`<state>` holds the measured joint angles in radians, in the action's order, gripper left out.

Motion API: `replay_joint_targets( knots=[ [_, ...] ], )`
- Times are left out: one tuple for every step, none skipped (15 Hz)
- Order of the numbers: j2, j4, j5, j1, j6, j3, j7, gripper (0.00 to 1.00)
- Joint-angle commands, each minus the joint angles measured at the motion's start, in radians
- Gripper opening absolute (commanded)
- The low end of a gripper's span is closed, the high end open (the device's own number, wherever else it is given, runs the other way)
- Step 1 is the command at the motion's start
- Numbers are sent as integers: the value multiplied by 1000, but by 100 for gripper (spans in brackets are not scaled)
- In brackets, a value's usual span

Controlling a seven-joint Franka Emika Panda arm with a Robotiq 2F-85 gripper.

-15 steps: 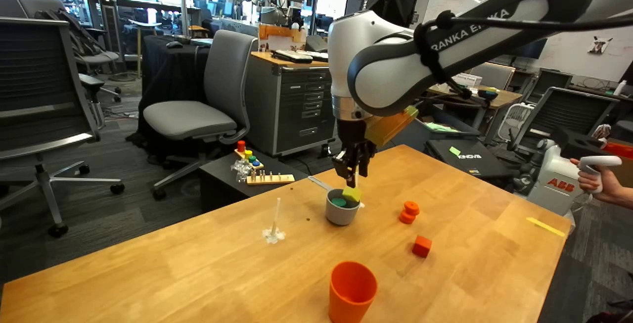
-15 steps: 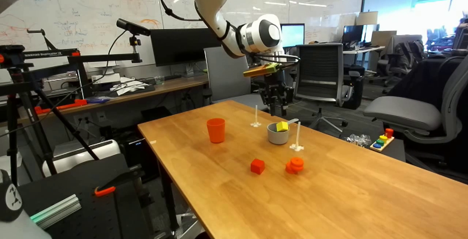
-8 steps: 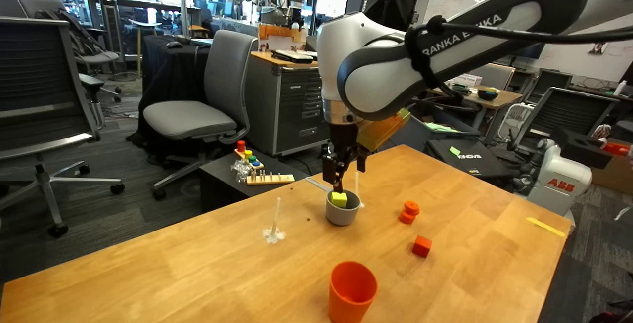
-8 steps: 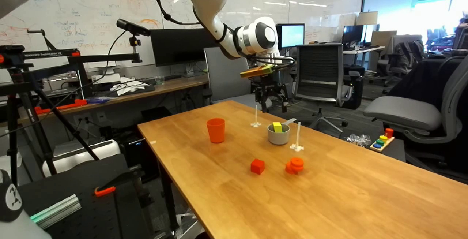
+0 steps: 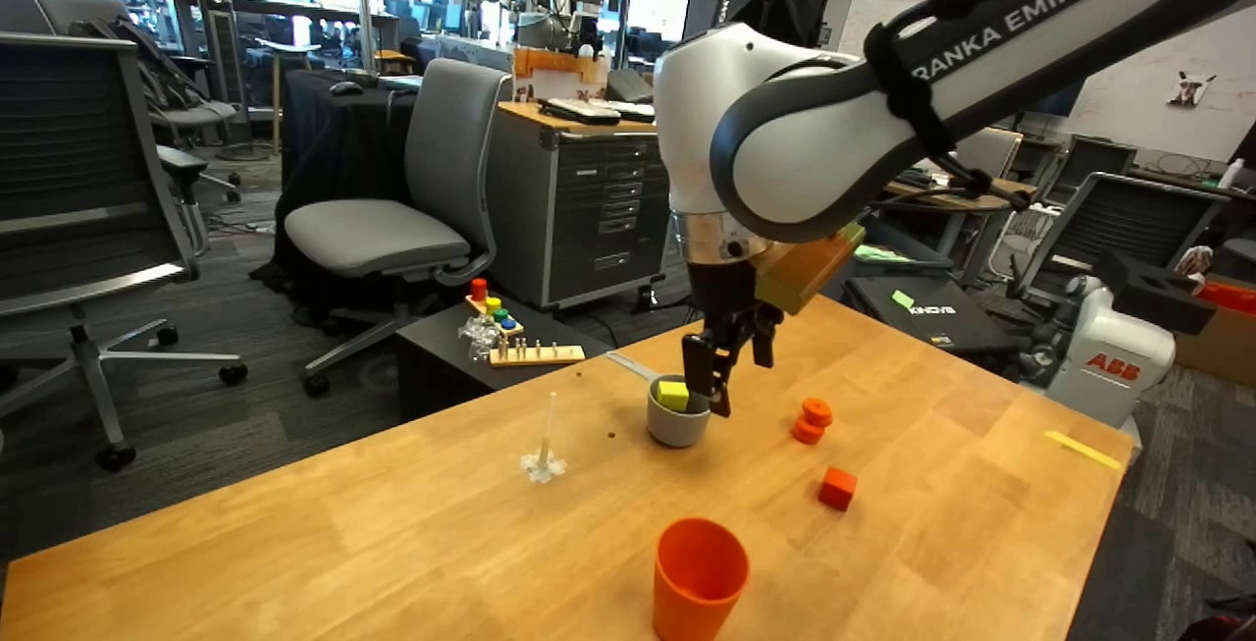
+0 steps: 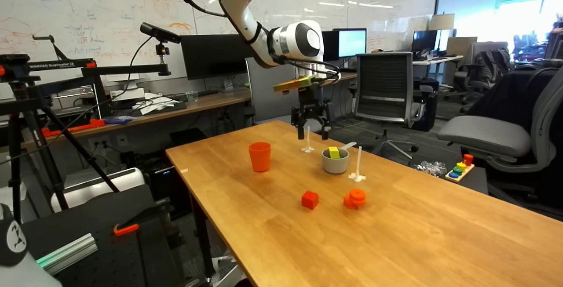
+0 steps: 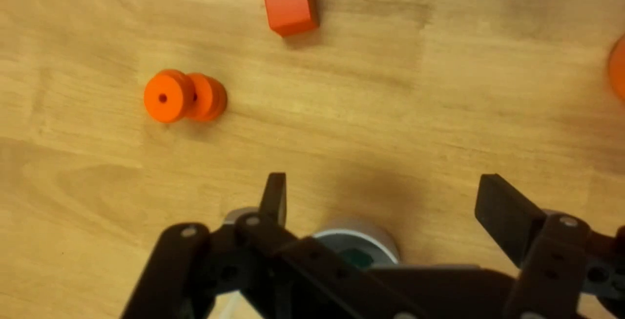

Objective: Put the blocks in the gray cup

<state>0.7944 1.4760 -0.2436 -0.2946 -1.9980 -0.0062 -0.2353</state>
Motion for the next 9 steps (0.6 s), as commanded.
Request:
replay_joint_targets(
  knots=[
    [-144,239,6,27,-57,3,-25,100],
    [-161,286,-5,36,-79,-4,-22,100],
    [-178,336,-12,46,-104,-9,-20,100],
    [-192,384,-15,61,-138,-10,-8,100],
    [-207,436,-22,71,-177,-16,-9,100],
    [-208,468,-24,85,-214,-16,1,100],
    [-208,497,-23,98,-248,-17,12,100],
    [-205,521,-19,112,-289,-16,22,100],
    [-198,540,-15,124,-333,-14,37,100]
  ],
)
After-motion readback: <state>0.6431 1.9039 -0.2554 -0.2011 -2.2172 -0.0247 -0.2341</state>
